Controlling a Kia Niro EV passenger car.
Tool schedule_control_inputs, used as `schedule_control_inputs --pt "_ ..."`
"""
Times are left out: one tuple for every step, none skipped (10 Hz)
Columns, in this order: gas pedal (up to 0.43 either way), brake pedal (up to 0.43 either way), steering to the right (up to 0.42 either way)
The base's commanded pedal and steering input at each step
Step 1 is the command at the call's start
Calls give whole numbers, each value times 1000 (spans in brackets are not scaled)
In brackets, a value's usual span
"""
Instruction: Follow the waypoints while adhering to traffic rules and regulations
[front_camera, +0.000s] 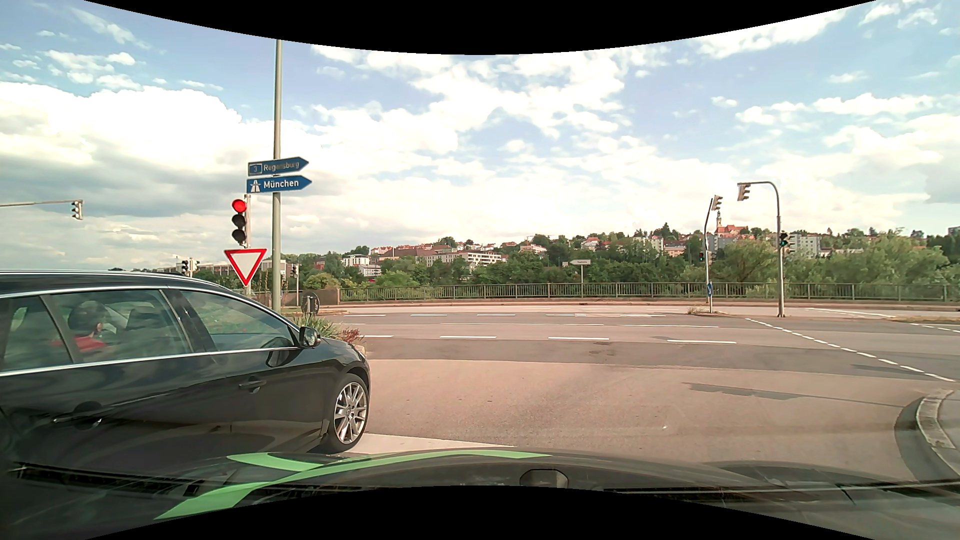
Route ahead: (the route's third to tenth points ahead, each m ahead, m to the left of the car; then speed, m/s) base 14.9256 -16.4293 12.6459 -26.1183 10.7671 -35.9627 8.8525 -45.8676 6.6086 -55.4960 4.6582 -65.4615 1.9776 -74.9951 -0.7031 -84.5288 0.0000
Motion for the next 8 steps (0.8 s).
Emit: schedule_control_inputs --pt "0 628 259" --pt "0 628 259" --pt "0 628 259" --pt "0 628 259" --pt "0 634 259" --pt "0 628 259" --pt "0 628 259" --pt "0 628 259"
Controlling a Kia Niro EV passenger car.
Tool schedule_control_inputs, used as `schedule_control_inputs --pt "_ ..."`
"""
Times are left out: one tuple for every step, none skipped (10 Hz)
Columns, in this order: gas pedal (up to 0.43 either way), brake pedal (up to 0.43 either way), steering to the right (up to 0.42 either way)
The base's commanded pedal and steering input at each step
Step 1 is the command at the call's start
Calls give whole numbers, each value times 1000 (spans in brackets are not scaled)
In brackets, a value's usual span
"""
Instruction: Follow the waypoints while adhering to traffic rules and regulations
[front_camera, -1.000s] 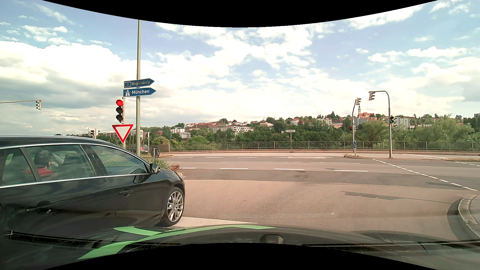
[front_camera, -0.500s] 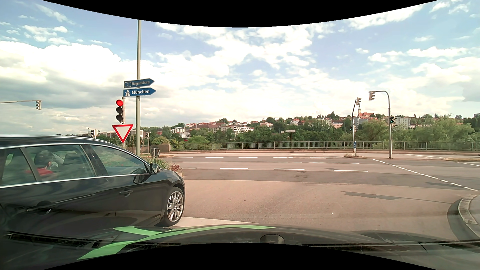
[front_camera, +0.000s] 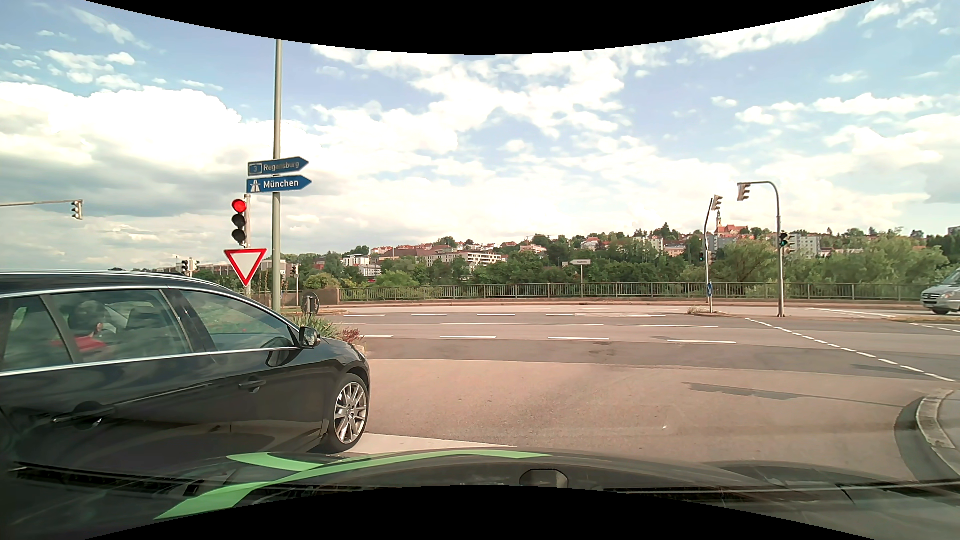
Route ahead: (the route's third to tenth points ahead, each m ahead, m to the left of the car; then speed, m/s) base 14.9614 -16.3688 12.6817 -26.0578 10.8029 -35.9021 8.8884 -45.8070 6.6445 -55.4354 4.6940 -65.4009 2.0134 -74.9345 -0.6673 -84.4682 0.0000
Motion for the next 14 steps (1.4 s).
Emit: schedule_control_inputs --pt "0 628 258" --pt "0 628 259" --pt "0 628 259" --pt "0 628 259" --pt "0 628 259" --pt "0 628 258" --pt "0 628 259" --pt "0 628 259" --pt "0 628 258" --pt "0 628 259" --pt "0 628 259" --pt "0 628 259" --pt "0 628 259" --pt "0 628 259"
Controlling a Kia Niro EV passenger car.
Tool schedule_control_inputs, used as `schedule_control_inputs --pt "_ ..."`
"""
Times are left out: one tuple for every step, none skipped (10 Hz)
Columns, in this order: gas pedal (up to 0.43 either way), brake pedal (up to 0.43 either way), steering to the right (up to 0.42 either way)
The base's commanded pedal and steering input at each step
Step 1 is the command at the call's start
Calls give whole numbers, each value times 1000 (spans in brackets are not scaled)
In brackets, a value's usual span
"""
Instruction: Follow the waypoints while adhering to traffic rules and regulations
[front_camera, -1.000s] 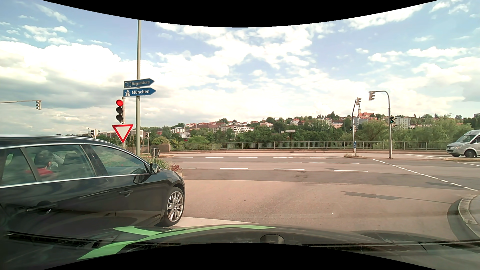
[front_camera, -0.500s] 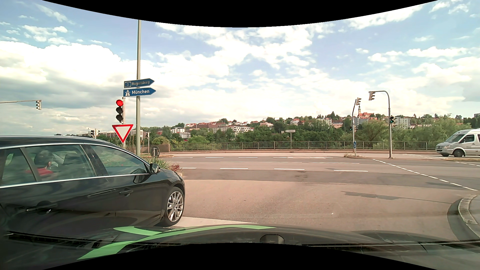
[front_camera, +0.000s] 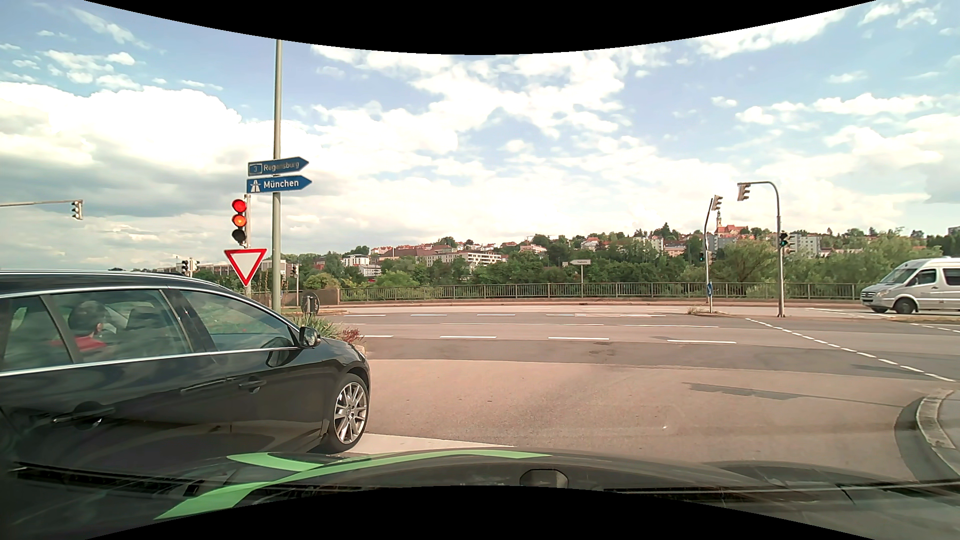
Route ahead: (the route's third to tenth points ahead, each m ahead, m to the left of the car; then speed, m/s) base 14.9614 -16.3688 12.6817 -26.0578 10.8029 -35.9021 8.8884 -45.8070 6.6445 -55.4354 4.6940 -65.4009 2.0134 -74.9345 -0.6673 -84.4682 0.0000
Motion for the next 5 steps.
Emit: schedule_control_inputs --pt "0 628 259" --pt "0 628 259" --pt "0 628 259" --pt "0 598 259" --pt "0 524 259"
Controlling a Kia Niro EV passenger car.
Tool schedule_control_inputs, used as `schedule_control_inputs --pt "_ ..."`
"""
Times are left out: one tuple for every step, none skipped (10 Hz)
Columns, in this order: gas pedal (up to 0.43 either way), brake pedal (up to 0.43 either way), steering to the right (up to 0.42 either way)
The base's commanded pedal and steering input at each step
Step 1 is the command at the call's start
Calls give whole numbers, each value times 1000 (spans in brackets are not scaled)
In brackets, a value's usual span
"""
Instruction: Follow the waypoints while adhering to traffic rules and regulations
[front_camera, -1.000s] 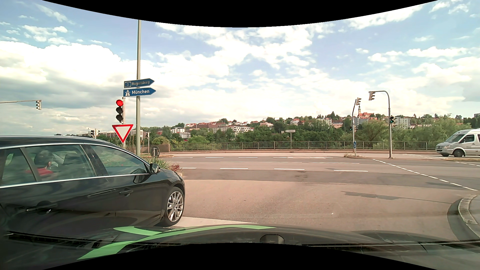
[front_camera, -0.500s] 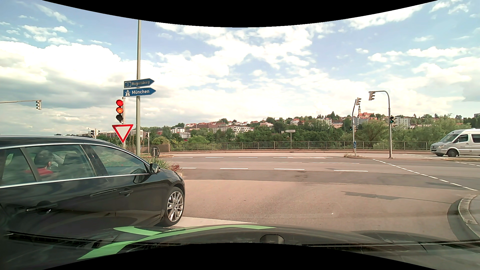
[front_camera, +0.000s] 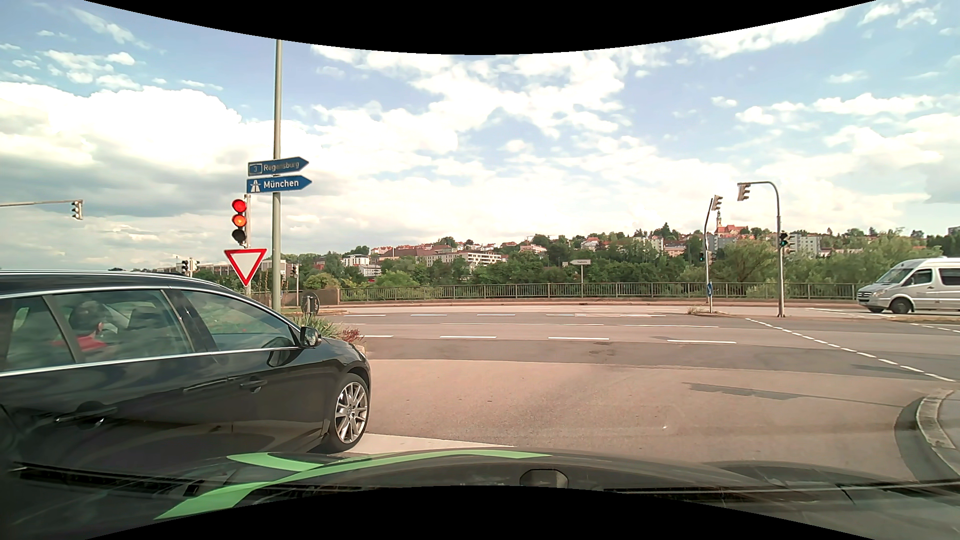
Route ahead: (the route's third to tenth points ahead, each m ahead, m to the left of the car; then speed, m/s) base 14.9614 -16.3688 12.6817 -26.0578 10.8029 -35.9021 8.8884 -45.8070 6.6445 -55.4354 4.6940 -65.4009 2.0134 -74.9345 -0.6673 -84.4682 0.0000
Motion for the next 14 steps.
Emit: schedule_control_inputs --pt "0 396 259" --pt "0 256 258" --pt "0 183 259" --pt "0 43 259" --pt "0 0 259" --pt "0 0 259" --pt "0 0 258" --pt "0 0 258" --pt "0 0 259" --pt "150 0 259" --pt "169 0 259" --pt "189 0 259" --pt "197 0 261" --pt "209 0 265"
